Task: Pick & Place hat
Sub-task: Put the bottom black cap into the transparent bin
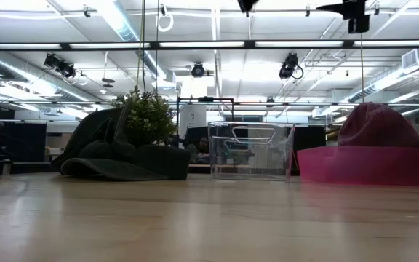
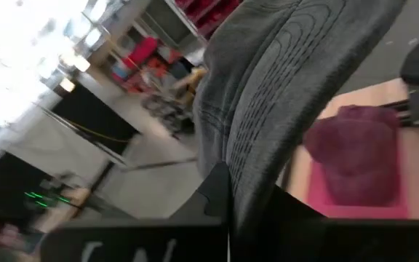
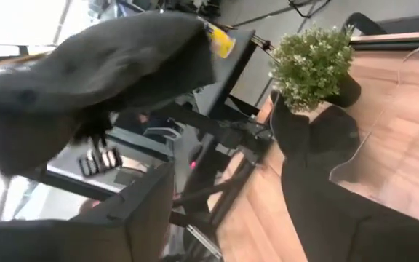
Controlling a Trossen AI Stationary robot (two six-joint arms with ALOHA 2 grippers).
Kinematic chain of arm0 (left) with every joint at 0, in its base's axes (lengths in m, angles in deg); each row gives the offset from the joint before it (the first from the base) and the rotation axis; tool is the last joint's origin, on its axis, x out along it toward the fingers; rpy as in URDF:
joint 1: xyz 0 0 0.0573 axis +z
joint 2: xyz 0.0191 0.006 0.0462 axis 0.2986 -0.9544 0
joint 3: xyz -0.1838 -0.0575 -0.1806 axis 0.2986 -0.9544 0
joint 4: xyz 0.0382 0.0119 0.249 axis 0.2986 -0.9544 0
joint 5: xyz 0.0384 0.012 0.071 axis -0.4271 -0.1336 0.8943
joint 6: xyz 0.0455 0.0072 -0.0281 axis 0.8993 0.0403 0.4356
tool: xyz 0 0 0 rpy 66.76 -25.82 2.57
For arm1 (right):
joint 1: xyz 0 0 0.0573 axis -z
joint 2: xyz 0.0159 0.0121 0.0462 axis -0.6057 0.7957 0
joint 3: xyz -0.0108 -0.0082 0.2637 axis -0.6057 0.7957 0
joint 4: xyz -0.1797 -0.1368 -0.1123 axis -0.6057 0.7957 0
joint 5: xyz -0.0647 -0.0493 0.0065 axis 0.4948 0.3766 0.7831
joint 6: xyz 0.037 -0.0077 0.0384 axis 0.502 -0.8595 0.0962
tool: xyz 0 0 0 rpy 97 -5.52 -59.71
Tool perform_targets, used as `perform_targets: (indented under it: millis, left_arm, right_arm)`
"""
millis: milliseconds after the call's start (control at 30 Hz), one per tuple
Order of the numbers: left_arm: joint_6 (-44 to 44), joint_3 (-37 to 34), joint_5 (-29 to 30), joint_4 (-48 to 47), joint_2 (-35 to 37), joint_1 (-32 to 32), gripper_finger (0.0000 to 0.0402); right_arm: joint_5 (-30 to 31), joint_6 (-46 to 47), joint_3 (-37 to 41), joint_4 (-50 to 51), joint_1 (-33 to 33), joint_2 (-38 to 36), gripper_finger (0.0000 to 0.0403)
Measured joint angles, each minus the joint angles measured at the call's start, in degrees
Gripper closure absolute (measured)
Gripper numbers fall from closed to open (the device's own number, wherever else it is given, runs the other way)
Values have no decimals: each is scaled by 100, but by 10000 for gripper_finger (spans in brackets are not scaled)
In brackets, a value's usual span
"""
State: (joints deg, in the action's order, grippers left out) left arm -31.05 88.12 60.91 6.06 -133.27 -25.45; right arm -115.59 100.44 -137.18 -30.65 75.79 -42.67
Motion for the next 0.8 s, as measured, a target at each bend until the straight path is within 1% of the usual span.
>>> perform_targets:
  millis: [100, 200, 267, 333, 400, 467, 533, 667, 800]
  left_arm:
    - [-635, 25, -805, -283, 0, 522, 390]
    - [-1409, 153, -1830, -798, -32, 1081, 390]
    - [-2005, 229, -2541, -1317, -66, 1456, 390]
    - [-2439, 228, -3042, -1854, -140, 1798, 390]
    - [-2661, 229, -3299, -2252, -202, 2085, 390]
    - [-2676, 228, -3354, -2499, -318, 2267, 390]
    - [-2595, 232, -3416, -2468, -436, 2392, 390]
    - [-2130, 234, -3859, -2294, -760, 2497, 390]
    - [-1866, 234, -3886, -2289, -1211, 2562, 390]
  right_arm:
    - [117, -140, 0, 102, -136, -127, 163]
    - [147, -332, 0, 117, -265, -190, 175]
    - [149, -485, 0, 147, -344, -207, 183]
    - [154, -614, 0, 191, -431, -203, 193]
    - [248, -703, 0, 270, -517, -189, 203]
    - [381, -755, 0, 315, -611, -155, 212]
    - [448, -757, 2, 383, -681, -87, 221]
    - [468, -799, 2, 417, -845, 101, 232]
    - [598, -972, 2, 413, -999, 261, 240]
